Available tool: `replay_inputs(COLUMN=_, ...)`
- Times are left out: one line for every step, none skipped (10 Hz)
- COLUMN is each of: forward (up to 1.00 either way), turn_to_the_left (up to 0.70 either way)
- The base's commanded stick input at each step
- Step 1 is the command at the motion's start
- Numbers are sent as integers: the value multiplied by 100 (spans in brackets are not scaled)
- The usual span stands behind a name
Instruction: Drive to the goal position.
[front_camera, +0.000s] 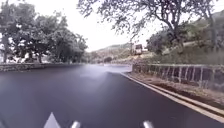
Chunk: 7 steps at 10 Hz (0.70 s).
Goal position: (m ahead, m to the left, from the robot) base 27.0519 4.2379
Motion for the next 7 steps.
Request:
replay_inputs(forward=70, turn_to_the_left=0)
replay_inputs(forward=70, turn_to_the_left=0)
replay_inputs(forward=70, turn_to_the_left=0)
replay_inputs(forward=70, turn_to_the_left=0)
replay_inputs(forward=70, turn_to_the_left=0)
replay_inputs(forward=70, turn_to_the_left=0)
replay_inputs(forward=70, turn_to_the_left=0)
